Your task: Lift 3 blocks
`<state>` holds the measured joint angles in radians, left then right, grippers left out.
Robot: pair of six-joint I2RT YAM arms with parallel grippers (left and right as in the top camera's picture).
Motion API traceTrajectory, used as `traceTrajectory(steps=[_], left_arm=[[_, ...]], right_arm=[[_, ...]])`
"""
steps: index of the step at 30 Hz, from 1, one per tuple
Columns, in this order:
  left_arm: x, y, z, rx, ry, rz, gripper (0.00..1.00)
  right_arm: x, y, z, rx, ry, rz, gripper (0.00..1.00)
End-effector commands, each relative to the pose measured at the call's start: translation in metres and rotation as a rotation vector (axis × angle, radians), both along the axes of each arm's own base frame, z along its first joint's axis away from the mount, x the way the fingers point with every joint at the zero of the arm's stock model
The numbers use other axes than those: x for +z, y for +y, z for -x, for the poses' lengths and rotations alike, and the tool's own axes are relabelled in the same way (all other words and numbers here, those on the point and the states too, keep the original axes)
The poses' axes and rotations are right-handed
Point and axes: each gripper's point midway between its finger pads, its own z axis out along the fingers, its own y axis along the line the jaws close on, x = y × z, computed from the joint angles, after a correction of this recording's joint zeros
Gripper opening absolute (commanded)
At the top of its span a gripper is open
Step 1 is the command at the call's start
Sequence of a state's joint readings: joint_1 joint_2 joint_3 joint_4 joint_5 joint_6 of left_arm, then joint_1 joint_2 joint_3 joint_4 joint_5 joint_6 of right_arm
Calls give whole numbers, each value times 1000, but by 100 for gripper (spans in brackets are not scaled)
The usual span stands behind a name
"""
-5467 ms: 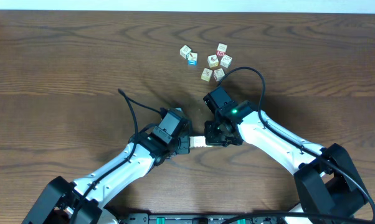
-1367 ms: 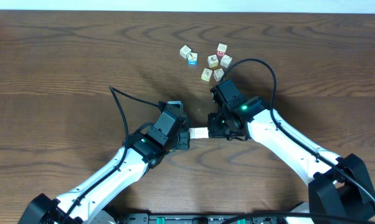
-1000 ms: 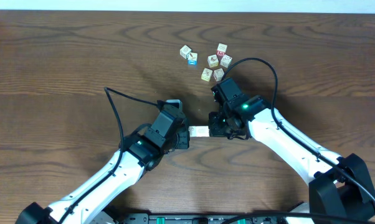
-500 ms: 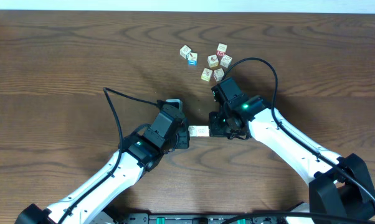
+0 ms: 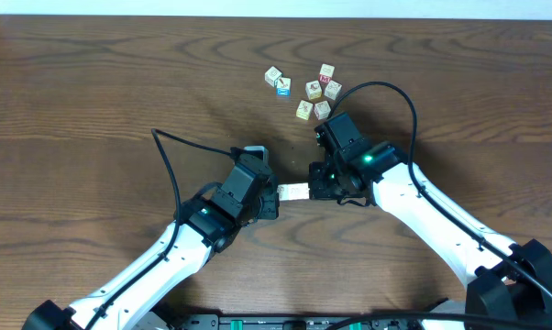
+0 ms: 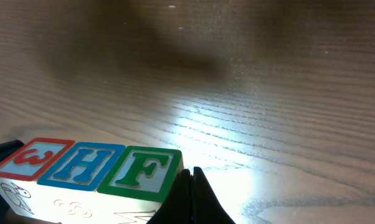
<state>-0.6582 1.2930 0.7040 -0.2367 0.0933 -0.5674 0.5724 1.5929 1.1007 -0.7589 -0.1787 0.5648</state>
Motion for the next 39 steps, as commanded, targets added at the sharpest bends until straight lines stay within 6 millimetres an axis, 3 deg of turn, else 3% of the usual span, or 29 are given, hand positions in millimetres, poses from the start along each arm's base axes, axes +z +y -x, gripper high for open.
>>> traceTrajectory(steps=[1, 39], left_arm=[[61, -73, 26, -274, -4, 273, 7], [77, -73, 26, -275, -37, 299, 7]], right_arm=[[57, 76, 26, 189, 63, -360, 1], [82, 75, 31, 206, 16, -404, 2]])
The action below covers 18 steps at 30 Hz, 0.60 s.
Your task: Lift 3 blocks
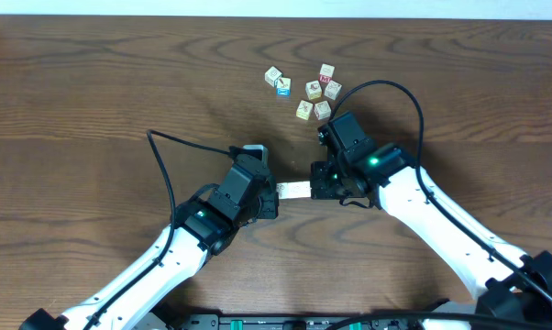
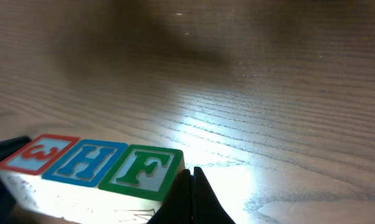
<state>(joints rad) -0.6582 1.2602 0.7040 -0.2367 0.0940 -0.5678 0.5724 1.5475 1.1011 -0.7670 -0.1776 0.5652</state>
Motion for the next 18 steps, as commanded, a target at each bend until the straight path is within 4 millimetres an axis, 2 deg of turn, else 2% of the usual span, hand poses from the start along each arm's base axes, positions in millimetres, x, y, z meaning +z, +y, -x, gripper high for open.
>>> traceTrajectory(steps=[1, 9, 18], left_arm=[[66, -72, 27, -279, -15, 276, 7], [77, -71, 28, -281, -41, 292, 7], [78, -71, 28, -282, -44, 293, 7]], right_arm=[[70, 76, 31, 214, 41, -383, 1], [71, 76, 31, 214, 39, -385, 2], [70, 75, 31, 214, 41, -383, 1]])
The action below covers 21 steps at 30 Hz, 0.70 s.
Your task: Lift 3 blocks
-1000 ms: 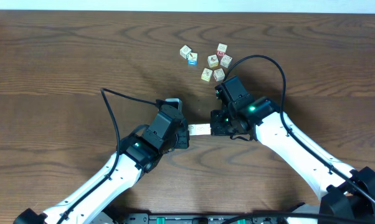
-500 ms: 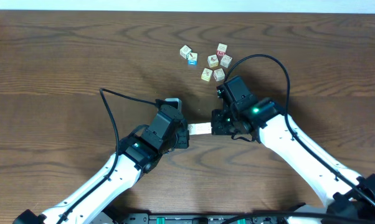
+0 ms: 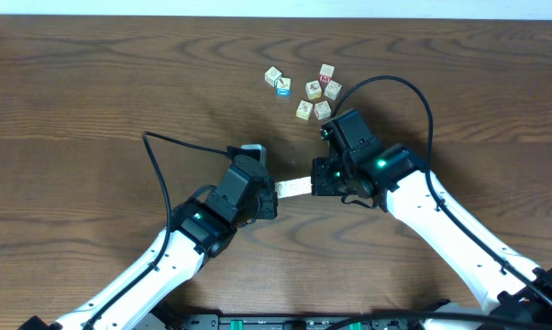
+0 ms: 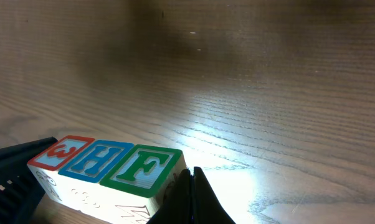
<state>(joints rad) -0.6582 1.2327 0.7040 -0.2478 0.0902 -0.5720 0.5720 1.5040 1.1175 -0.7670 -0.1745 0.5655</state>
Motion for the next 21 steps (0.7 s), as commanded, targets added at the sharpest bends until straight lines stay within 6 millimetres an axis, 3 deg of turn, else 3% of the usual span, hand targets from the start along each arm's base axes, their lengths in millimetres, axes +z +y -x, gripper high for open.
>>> traceTrajectory(steps=[1, 21], left_arm=[[71, -73, 27, -289, -33, 282, 7], [81, -71, 29, -292, -57, 298, 7]], right_arm=[[51, 73, 36, 226, 88, -347, 1], [50, 73, 36, 224, 90, -343, 2]])
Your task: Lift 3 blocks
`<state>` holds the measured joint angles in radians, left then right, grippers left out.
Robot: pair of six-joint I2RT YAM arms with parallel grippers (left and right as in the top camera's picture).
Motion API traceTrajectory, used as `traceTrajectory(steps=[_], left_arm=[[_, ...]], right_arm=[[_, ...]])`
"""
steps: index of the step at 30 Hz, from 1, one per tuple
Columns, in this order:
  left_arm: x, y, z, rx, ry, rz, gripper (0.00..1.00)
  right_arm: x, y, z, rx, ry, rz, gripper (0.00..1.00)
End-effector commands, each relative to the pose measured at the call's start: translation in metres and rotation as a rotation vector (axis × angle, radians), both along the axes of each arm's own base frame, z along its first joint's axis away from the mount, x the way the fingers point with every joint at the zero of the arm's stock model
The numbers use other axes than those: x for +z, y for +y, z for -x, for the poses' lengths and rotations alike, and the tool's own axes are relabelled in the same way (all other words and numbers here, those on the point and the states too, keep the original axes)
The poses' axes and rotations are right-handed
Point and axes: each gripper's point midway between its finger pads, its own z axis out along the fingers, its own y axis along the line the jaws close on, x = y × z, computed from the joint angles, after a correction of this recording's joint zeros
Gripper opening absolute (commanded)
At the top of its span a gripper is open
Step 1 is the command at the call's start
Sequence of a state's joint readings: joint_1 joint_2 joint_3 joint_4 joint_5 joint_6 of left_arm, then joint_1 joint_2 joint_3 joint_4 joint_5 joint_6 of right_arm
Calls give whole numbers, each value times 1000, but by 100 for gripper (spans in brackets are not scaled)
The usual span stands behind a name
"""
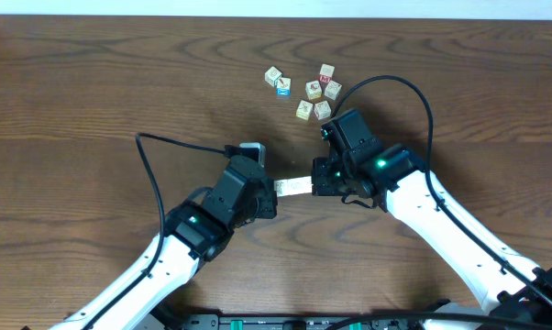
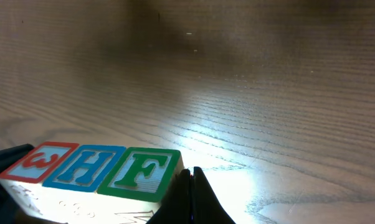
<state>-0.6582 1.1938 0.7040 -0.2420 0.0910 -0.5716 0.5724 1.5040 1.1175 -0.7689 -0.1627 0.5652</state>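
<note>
Three lettered blocks, red "3" [image 2: 38,160], blue "H" [image 2: 81,165] and green "F" [image 2: 139,171], form one tight row [image 1: 292,187] hanging above the wooden table [image 2: 268,74]. My right gripper [image 2: 190,186] is shut, its joined tips pressing the F end. It shows in the overhead view too, right gripper [image 1: 314,183]. My left gripper [image 1: 270,194] presses the "3" end; in the right wrist view the left gripper [image 2: 4,163] is one dark wedge at the left edge. The row is squeezed between the two grippers.
Several loose blocks [image 1: 305,89] lie in a cluster at the back, just beyond the right arm [image 1: 414,197]. A black cable [image 1: 152,170] loops from the left arm [image 1: 180,243], another arcs over the right arm. Bare wood surrounds the grippers.
The row of blocks sat tilted in the right wrist view, its "3" end further off; now it lies nearly level. Both grippers still press its ends. In the overhead view little has shifted.
The three blocks were pinched end to end between both grippers at the oldest moment. At each later moment the row and both grippers stood slightly further toward the loose blocks in the overhead view, the row tilting briefly and now levelled.
</note>
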Motion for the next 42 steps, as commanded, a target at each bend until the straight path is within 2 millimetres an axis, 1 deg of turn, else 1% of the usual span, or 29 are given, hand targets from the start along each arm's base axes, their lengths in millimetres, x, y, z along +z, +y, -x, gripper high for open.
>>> traceTrajectory(steps=[1, 42], left_arm=[[68, -70, 30, -295, -26, 265, 7], [68, -70, 30, -282, -14, 273, 7]], right_arm=[[50, 74, 37, 229, 95, -353, 2], [55, 76, 36, 234, 90, -364, 1]])
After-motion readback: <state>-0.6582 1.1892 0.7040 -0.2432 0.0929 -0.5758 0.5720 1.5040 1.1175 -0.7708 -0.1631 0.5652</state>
